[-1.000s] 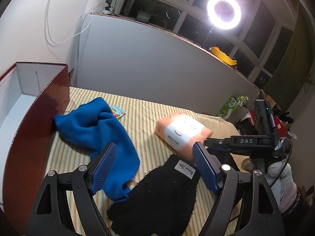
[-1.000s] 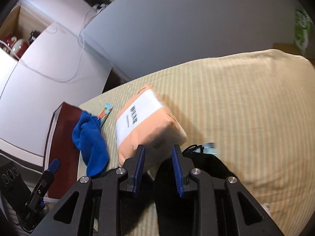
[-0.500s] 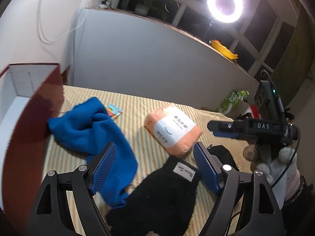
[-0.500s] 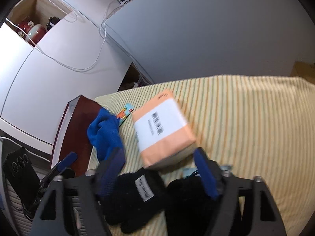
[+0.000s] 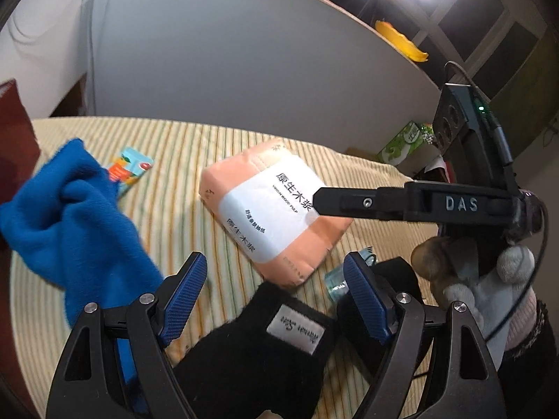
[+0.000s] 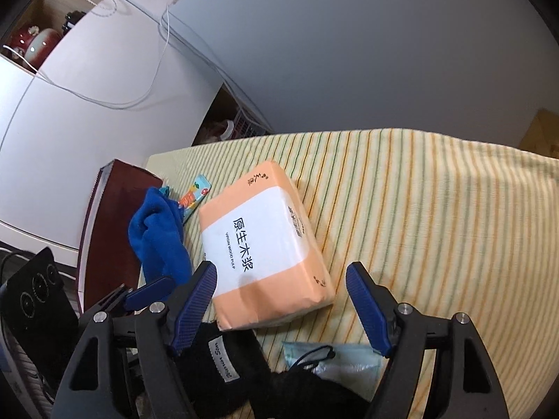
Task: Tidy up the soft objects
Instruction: 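Close both grippers on the orange-and-white tissue pack and lift it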
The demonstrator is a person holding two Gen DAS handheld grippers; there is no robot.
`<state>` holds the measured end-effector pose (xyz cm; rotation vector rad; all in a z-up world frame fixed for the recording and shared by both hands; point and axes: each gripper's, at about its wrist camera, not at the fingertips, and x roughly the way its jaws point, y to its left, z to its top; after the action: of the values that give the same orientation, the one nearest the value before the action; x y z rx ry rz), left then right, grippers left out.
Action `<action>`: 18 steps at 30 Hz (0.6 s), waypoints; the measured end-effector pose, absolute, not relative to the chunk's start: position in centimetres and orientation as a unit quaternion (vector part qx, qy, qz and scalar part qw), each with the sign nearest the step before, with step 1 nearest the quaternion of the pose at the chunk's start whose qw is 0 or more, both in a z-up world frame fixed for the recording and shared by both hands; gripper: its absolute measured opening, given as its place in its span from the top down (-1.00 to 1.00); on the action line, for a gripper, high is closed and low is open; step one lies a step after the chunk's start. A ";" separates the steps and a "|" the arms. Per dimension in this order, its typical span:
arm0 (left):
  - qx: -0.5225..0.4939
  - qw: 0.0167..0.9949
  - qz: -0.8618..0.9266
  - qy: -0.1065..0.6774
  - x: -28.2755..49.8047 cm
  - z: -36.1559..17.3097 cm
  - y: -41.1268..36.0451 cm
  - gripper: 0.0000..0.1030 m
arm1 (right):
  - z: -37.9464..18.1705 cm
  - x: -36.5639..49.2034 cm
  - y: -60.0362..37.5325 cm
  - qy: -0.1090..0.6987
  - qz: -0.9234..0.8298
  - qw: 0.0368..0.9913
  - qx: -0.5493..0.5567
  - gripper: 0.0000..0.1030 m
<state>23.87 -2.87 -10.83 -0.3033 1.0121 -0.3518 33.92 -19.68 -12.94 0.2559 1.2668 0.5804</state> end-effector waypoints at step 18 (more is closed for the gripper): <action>-0.181 0.826 -0.189 0.499 25.4 -12.6 -2.9 -0.11 | -14.1 34.0 -18.3 0.601 0.267 0.744 0.121 -0.01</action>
<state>25.36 -2.87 -12.63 -0.3855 1.0601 -0.4011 34.03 -18.32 -14.05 0.2649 1.3163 0.5846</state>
